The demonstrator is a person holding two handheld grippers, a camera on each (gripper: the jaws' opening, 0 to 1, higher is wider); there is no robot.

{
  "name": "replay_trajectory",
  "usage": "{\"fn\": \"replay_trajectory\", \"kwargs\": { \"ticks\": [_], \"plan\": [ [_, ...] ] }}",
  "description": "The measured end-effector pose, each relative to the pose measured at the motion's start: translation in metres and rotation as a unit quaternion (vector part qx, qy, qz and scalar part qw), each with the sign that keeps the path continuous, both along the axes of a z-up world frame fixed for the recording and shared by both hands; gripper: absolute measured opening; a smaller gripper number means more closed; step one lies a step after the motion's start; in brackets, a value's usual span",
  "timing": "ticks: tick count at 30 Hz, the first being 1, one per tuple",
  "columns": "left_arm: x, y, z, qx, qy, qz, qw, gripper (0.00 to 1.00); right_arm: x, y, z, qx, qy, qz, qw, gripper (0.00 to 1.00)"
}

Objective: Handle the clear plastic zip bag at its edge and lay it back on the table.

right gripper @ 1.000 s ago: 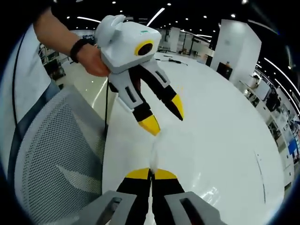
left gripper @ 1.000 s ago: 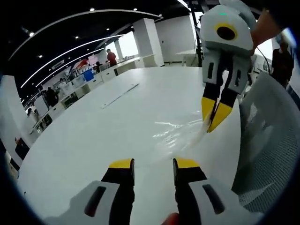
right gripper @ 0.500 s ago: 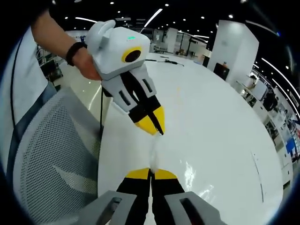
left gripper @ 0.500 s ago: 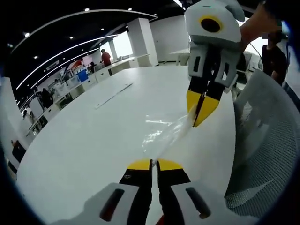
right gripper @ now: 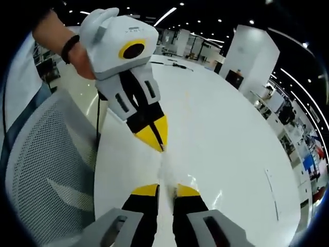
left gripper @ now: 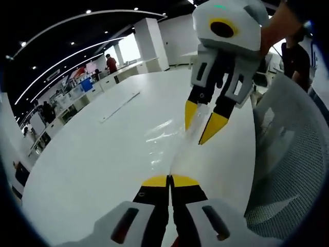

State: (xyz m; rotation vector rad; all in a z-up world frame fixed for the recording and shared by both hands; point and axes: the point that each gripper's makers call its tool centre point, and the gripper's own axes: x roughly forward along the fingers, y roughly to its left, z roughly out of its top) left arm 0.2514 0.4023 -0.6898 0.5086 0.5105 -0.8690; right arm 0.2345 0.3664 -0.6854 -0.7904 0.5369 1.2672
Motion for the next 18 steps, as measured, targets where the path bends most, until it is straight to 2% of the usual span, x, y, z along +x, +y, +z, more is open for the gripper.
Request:
{"fn": "replay_trajectory", "kwargs": {
  "ticks": [11, 18],
  "plan": [
    [-0.001, -0.006, -0.004, 0.019, -0.002, -0.014, 0.9997, 0.0, -0.002, 0.011, 0.006, -0.009, -0.021, 0.021, 0.9995, 0.13],
    [-0.003, -0.008, -0.008, 0.03, -0.001, -0.017, 0.9994, 0.0, -0.003, 0.02, 0.008, -0.021, -0.035, 0.041, 0.9983, 0.14]
  ]
}}
